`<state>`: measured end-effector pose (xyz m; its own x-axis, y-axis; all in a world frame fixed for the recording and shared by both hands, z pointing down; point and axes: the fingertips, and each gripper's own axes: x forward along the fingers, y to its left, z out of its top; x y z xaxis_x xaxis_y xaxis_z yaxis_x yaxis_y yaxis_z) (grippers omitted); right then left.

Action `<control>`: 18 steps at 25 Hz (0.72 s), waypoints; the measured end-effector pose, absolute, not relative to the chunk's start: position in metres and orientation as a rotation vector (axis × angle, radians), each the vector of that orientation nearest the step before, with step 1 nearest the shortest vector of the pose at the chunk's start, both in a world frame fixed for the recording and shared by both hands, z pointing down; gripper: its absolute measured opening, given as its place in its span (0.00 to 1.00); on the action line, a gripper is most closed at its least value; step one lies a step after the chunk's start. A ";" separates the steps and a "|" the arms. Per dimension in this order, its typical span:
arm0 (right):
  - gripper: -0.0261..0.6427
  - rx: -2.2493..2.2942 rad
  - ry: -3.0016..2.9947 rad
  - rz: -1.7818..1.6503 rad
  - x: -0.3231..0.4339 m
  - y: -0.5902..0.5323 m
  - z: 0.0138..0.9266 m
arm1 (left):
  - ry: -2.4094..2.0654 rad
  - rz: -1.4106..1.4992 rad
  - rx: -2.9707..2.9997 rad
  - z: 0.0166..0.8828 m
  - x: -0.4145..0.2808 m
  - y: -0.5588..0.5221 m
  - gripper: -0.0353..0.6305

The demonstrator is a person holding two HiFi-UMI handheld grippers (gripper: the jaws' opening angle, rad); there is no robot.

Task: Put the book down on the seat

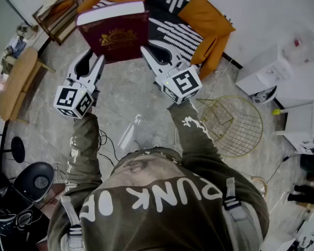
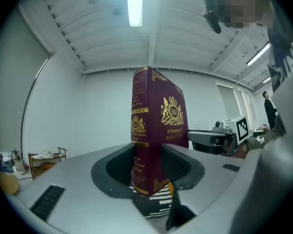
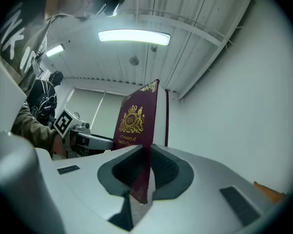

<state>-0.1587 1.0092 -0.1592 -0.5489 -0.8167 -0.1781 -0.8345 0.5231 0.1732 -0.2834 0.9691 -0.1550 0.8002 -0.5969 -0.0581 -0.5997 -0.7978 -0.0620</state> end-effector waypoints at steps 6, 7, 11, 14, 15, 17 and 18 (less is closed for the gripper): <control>0.12 -1.462 2.675 0.364 -0.158 1.004 -0.155 | 0.964 0.051 -2.909 -0.151 -0.282 0.963 0.29; 0.12 -1.464 2.675 0.364 -0.158 1.003 -0.154 | 0.964 0.050 -2.911 -0.150 -0.282 0.963 0.29; 0.12 -1.459 2.681 0.348 -0.158 1.000 -0.150 | 0.963 0.042 -2.916 -0.146 -0.282 0.958 0.29; 0.13 -1.439 2.699 0.329 -0.159 0.998 -0.146 | 0.962 0.036 -2.921 -0.144 -0.284 0.956 0.29; 0.14 -1.437 2.702 0.328 -0.160 0.998 -0.145 | 0.962 0.034 -2.922 -0.144 -0.284 0.956 0.29; 0.14 -1.437 2.704 0.326 -0.160 0.998 -0.145 | 0.964 0.030 -2.924 -0.143 -0.284 0.956 0.29; 0.14 -1.436 2.704 0.326 -0.160 0.998 -0.145 | 0.966 0.029 -2.924 -0.142 -0.284 0.956 0.29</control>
<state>-0.1601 0.9982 -0.1450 -0.5636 -0.8117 -0.1535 -0.8249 0.5432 0.1565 -0.2840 0.9559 -0.1425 0.8033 -0.5943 -0.0372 -0.5955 -0.8016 -0.0536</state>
